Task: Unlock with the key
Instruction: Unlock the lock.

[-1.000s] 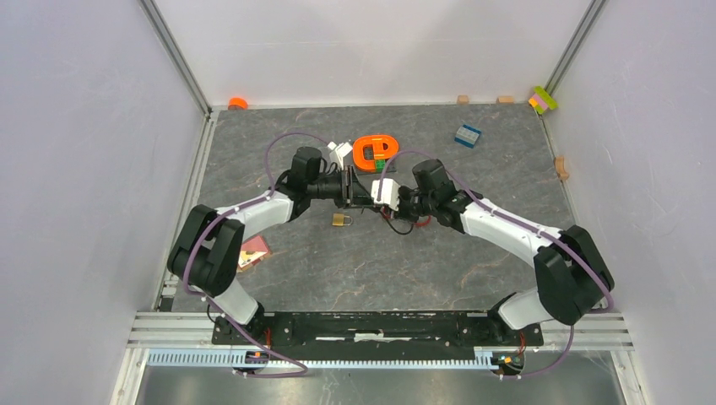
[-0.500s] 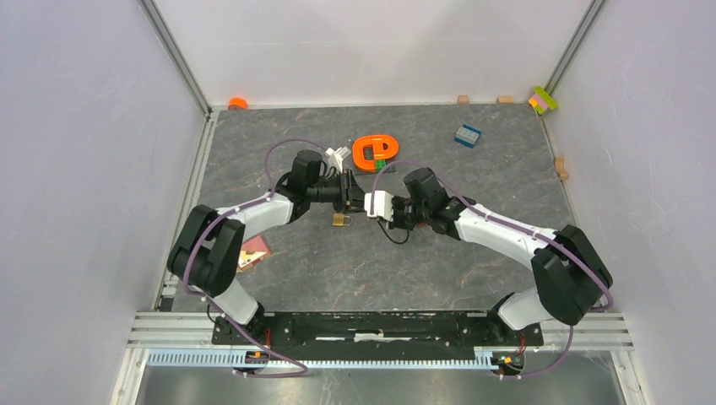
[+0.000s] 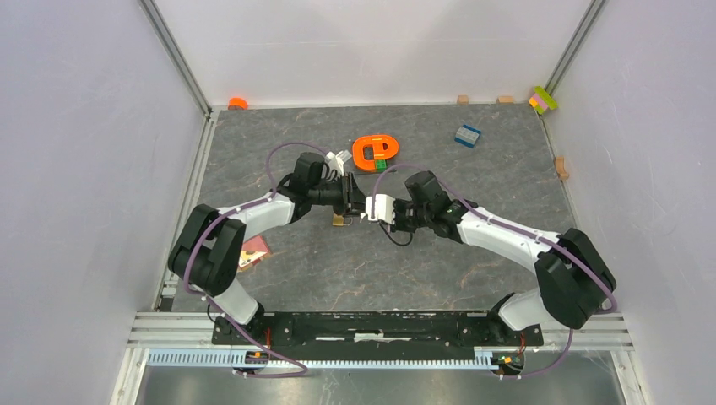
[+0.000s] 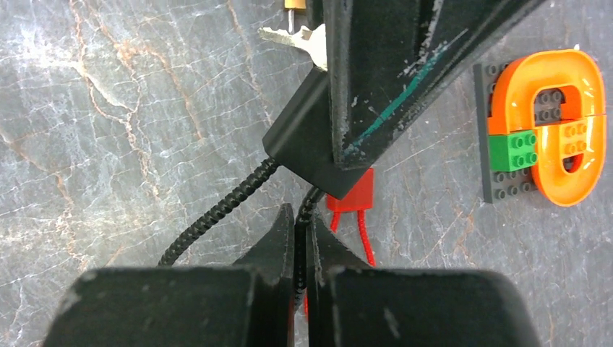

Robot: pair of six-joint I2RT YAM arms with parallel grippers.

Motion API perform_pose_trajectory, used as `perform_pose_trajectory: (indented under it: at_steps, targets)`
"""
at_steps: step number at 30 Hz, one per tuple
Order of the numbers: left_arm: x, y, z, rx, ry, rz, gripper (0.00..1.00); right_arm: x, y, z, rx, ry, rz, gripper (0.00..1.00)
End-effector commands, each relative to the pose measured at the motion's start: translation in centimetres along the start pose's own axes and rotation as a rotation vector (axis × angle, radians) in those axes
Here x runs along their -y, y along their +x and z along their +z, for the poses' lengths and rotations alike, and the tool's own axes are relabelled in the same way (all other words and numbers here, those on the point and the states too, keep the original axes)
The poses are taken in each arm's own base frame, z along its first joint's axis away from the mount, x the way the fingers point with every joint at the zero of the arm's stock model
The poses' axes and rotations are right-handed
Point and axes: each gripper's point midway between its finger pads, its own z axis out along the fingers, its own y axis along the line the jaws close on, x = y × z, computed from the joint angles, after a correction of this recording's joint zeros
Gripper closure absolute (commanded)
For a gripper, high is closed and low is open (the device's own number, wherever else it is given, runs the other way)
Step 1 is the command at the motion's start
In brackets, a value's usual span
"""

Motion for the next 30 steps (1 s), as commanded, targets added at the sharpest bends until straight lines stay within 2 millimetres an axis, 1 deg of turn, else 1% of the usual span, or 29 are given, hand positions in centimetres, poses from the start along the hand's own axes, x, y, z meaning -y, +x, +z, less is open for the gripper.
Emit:
perform_pose_trajectory:
  at_steps: [1, 5, 8, 12, 17, 19, 21, 24, 25, 28, 30]
  targets:
    - [-4.0, -4.6, -1.6, 0.19, -0.165, 0.054, 0.98, 1.8, -3.2, -2.2, 0.132, 0.062, -0.027, 1.0]
    - [-3.9, -5.1, -2.2, 0.212, -0.167, 0.058, 0.98, 2.8, -2.0, -2.4, 0.085, 0.114, 0.015, 1.0]
    - [-3.9, -5.0, -2.4, 0.213, -0.165, 0.061, 0.98, 4.0, -0.7, -2.7, 0.031, 0.174, 0.056, 1.0]
    - [-4.0, -5.1, -2.7, 0.221, -0.159, 0.061, 0.98, 5.4, 0.4, -3.2, -0.006, 0.232, 0.106, 1.0]
    - [-4.2, -5.9, -3.5, 0.252, -0.152, 0.053, 0.98, 6.6, 2.1, -3.8, -0.054, 0.285, 0.172, 1.0]
    - [-3.8, -6.1, -3.7, 0.252, -0.136, 0.059, 0.98, 6.7, 2.1, -3.9, -0.045, 0.282, 0.172, 1.0]
    - [-3.2, -6.1, -3.6, 0.248, -0.108, 0.078, 0.98, 6.6, 1.6, -3.9, -0.02, 0.278, 0.159, 1.0]
    - [-1.5, -6.2, -3.2, 0.22, -0.018, 0.125, 0.97, 6.4, 0.4, -3.9, 0.029, 0.247, 0.119, 1.0]
    - [-1.0, -6.3, -3.1, 0.212, 0.015, 0.141, 0.92, 6.4, 0.2, -3.8, 0.041, 0.236, 0.109, 1.0]
    - [0.3, -6.4, -2.9, 0.183, 0.082, 0.19, 0.69, 6.1, -0.4, -3.8, 0.066, 0.212, 0.069, 1.0]
    - [0.9, -6.4, -2.8, 0.161, 0.119, 0.227, 0.57, 5.8, -0.8, -3.8, 0.086, 0.198, 0.046, 1.0]
